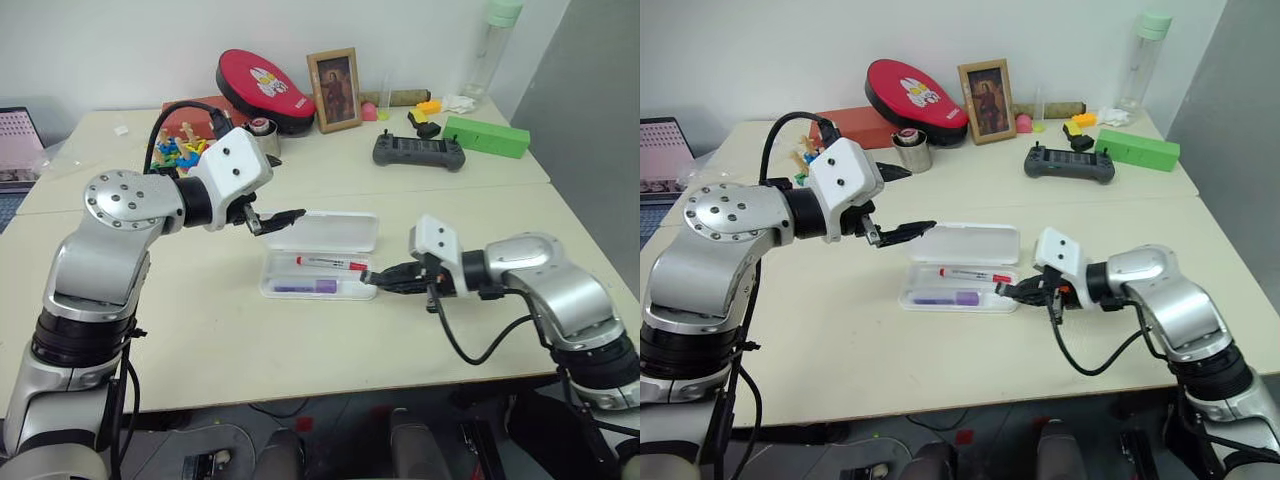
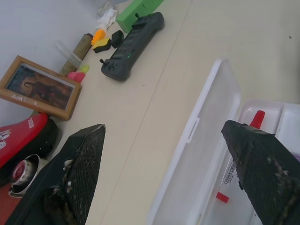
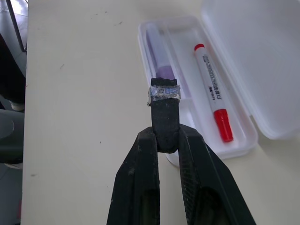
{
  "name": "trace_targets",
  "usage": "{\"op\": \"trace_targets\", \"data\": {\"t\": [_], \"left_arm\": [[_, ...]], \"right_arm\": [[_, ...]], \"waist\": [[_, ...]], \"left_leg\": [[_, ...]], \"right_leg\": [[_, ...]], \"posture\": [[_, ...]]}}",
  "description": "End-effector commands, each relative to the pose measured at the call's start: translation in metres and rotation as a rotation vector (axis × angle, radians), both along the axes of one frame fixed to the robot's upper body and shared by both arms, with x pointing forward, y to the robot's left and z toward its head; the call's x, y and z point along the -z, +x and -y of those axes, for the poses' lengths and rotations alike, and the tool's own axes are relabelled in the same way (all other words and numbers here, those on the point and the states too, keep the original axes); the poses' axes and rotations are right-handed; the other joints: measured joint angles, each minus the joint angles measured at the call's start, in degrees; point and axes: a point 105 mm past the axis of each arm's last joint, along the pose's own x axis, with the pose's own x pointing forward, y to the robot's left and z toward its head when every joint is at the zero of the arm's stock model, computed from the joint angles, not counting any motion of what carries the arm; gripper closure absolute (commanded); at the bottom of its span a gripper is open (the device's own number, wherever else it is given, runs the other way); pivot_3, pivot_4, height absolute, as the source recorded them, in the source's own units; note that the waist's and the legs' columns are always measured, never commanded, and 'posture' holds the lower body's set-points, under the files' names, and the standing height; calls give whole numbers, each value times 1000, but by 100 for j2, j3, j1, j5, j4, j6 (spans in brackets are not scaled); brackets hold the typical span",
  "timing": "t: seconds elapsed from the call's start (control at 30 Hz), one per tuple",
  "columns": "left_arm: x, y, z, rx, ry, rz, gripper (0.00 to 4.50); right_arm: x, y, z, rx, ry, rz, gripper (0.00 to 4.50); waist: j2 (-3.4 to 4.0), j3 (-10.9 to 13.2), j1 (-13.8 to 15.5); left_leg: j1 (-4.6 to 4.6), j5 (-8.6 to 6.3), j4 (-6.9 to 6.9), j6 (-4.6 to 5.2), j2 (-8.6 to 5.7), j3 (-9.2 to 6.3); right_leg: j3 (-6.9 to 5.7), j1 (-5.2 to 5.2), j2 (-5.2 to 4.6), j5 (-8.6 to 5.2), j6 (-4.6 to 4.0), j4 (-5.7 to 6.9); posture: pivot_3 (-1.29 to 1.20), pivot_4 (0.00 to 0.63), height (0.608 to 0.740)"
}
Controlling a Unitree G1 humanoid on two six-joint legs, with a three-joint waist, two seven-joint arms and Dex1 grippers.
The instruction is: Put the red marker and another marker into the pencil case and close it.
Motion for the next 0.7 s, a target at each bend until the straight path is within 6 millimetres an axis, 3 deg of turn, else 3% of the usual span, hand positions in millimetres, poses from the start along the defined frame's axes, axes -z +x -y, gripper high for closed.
{"op": "trace_targets", "data": {"t": [0.03,0.3,0.4,0.43,0.7], "left_arm": [[-11,-2,1,4,17,53,255],[-11,-2,1,-1,17,53,255],[-10,-3,-1,-8,19,55,255],[-9,-3,-1,-9,18,53,255],[-9,-1,-4,-16,15,50,255]], "right_arm": [[5,14,-13,3,-41,101,4249],[14,36,-27,10,-49,142,4249],[23,41,-22,8,-87,154,4249],[23,42,-21,5,-88,156,3550],[11,44,-20,14,-57,165,1678]], "waist": [[0,0,-4],[0,0,-15],[0,0,-20],[0,0,-19],[0,0,-19]], "left_leg": [[-1,3,0,0,0,0],[-5,5,-4,-2,0,0],[-4,5,-6,-2,0,0],[-5,5,-6,-2,0,0],[-4,5,-5,-2,0,0]], "right_leg": [[0,-1,0,3,1,-1],[0,-3,0,20,-26,-11],[0,-4,0,20,-27,-11],[0,-4,0,20,-27,-11],[0,-4,0,19,-26,-8]], "posture": [[0,150,740],[0,150,740],[0,150,740],[0,150,740],[0,150,740]]}}
